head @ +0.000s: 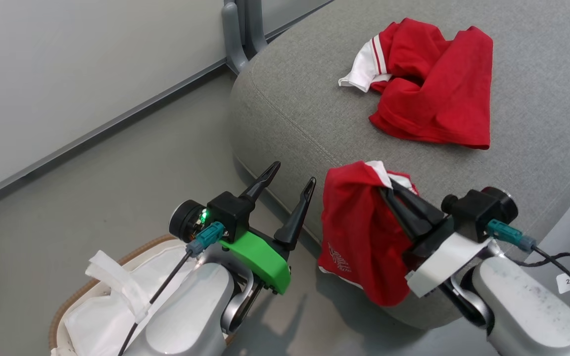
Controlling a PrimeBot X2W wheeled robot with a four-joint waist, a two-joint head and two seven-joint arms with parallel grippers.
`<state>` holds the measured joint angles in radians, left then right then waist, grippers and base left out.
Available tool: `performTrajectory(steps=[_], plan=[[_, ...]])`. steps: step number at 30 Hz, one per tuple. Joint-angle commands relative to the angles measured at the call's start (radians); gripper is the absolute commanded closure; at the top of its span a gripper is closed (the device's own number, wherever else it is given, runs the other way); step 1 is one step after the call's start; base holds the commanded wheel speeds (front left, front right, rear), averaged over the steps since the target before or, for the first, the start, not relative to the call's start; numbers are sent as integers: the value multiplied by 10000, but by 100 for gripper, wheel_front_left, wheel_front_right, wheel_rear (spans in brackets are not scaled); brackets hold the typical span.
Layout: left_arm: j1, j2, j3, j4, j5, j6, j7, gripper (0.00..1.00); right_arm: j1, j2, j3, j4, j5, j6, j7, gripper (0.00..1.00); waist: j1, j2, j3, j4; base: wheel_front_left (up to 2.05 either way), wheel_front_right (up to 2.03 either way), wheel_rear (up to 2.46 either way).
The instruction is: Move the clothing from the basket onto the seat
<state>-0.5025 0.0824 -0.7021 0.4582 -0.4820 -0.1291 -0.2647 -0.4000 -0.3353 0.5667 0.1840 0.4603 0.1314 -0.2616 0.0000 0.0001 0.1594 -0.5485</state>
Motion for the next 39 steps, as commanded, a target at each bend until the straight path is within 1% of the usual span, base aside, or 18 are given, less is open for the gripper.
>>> performTrajectory(steps=[1, 3, 6, 9, 12, 15, 17, 18, 19, 20, 22, 25, 29, 31, 33, 39], plan=[[-156, 121, -34, -14, -6, -25, 7, 0, -304, -223, -64, -106, -183, -15, -50, 100, 0, -1, 238, -88, 0, 0, 0], [-235, 193, -84, -50, 9, -25, 7, 0, -737, -542, -243, -193, -336, -15, -50, 100, 0, -1, 379, -96, 0, 0, 0], [-303, 305, -98, -86, 17, -25, 7, 0, -1525, -1187, -479, -183, -584, -15, -50, 100, 0, -1, 623, -104, 0, 0, 0], [-331, 445, -111, -139, 75, -25, 7, 0, -2468, -1841, -720, 12, -832, -15, -48, 100, 0, -1, 887, -106, 0, 0, 0], [-375, 654, -134, -186, 207, -26, 7, 0, -3482, -2316, -1001, 334, -1114, -15, -48, 100, 0, -1, 1182, -106, 0, 0, 0], [-480, 810, -173, -285, 325, -26, 7, 0, -4537, -2643, -1391, 778, -1261, -15, -50, 100, 0, -1, 1495, -103, 0, 0, 0], [-524, 949, -143, -348, 367, -26, 7, 0, -5185, -2638, -1878, 1213, -960, -16, -48, 100, 0, -1, 1726, -104, 0, 0, 0], [-537, 1014, -115, -386, 387, -26, 7, 0, -5562, -2860, -1870, 1446, -1241, -15, -48, 100, 0, -1, 1849, -101, 0, 0, 0], [-540, 1055, -78, -409, 395, -26, 7, 0, -5861, -2957, -1874, 1659, -1280, -16, -48, 100, 0, -1, 1956, -98, 0, 0, 0], [-583, 1115, -96, -439, 463, -26, 8, 0, -6255, -3030, -2059, 1938, -1230, -15, -48, 100, 0, -1, 2110, -63, 0, 0, 0], [-685, 1193, -174, -472, 485, -26, 8, 0, -6866, -3336, -2296, 2398, -1486, -16, -48, 100, 0, -1, 2355, 90, 0, 0, 0], [-823, 1300, -318, -498, 489, -26, 8, 0, -7442, -3572, -2827, 3065, -1652, -15, -47, 100, 0, -1, 2764, 324, 0, 0, 0], [-1091, 1447, -543, -516, 445, -26, 32, 0, -7663, -3629, -3595, 3850, -1771, -15, -38, 100, 0, -1, 3323, 618, 0, 0, 0], [-1282, 1567, -649, -528, 409, -26, 29, 0, -7504, -3482, -4010, 4184, -1678, -15, -38, 100, 0, -1, 3628, 758, 0, 0, 0], [-1448, 1612, -748, -550, 379, -26, 33, 0, -7189, -3237, -4479, 4592, -1421, -15, -35, 100, 0, -1, 3884, 883, 0, 0, 0], [-1825, 1770, -843, -580, 394, -26, 86, 0, -6250, -2470, -5460, 5517, -1436, -15, -38, 100, 0, -1, 4400, 1178, 0, 0, 0]])
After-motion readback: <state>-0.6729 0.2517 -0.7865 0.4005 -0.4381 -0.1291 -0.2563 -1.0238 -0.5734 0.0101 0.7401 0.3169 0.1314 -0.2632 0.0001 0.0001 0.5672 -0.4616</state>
